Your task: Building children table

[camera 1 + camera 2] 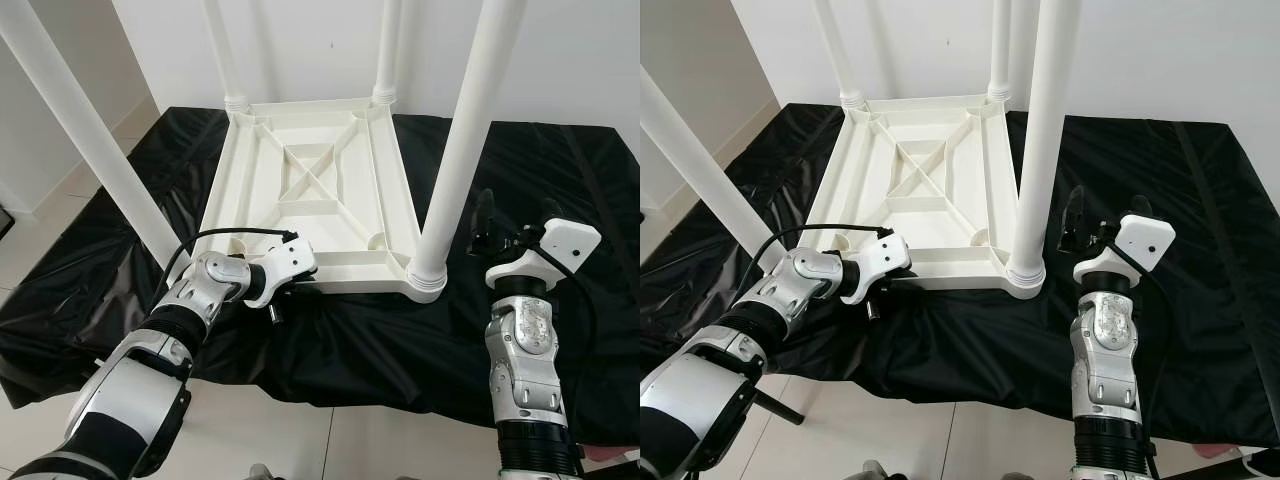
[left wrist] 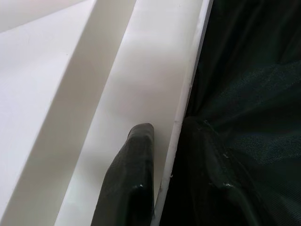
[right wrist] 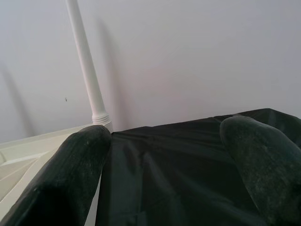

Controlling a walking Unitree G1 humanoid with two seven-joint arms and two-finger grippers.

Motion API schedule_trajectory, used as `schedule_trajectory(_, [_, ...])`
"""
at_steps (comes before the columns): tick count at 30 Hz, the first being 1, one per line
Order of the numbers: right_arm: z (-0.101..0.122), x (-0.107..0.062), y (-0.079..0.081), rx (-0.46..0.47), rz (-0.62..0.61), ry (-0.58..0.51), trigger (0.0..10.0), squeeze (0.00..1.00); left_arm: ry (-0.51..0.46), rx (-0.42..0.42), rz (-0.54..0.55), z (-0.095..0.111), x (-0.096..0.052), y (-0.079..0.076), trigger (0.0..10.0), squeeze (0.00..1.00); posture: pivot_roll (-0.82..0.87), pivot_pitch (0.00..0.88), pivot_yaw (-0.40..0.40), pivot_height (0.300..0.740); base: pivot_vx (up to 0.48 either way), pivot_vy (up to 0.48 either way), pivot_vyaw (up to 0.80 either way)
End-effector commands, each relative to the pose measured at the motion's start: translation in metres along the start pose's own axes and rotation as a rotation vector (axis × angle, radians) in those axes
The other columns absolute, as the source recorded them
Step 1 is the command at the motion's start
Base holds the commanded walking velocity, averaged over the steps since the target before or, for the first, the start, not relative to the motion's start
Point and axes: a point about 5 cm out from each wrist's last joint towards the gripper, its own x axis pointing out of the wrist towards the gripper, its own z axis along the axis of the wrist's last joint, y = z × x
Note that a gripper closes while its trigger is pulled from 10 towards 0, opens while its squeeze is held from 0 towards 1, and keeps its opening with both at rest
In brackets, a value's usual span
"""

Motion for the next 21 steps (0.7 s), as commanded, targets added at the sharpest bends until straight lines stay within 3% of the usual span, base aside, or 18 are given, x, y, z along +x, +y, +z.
schedule_trajectory(1, [-0.002,0.0,0.0,0.002,0.006,0.001,10.0,0.0,0.074,-0.012,0.019,-0.02,-0.003,-0.006,10.0,0.0,-0.08,0.0,0.104,0.74,0.0,0.0,0.0])
schedule_trajectory(14, [-0.001,0.0,-0.002,-0.003,-0.001,0.0,10.0,0.0,0.097,0.03,0.012,-0.024,-0.008,-0.006,10.0,0.0,-0.08,0.0,0.106,0.74,0.0,0.0,0.0])
schedule_trajectory(18, [0.0,0.001,-0.005,-0.011,-0.013,-0.004,10.0,0.0,0.063,0.051,0.014,-0.016,-0.008,-0.003,10.0,0.0,-0.08,0.0,0.106,0.74,0.0,0.0,0.0])
schedule_trajectory(19, [0.0,0.001,-0.007,-0.016,-0.02,-0.007,10.0,0.0,0.049,0.06,0.02,-0.012,-0.007,-0.001,2.0,0.0,-0.09,0.0,0.108,0.74,0.0,0.0,0.0])
schedule_trajectory(21, [0.0,0.001,-0.007,-0.016,-0.02,-0.007,10.0,0.0,0.049,0.06,0.02,-0.012,-0.007,-0.001,2.0,0.0,-0.09,0.0,0.108,0.74,0.0,0.0,0.0])
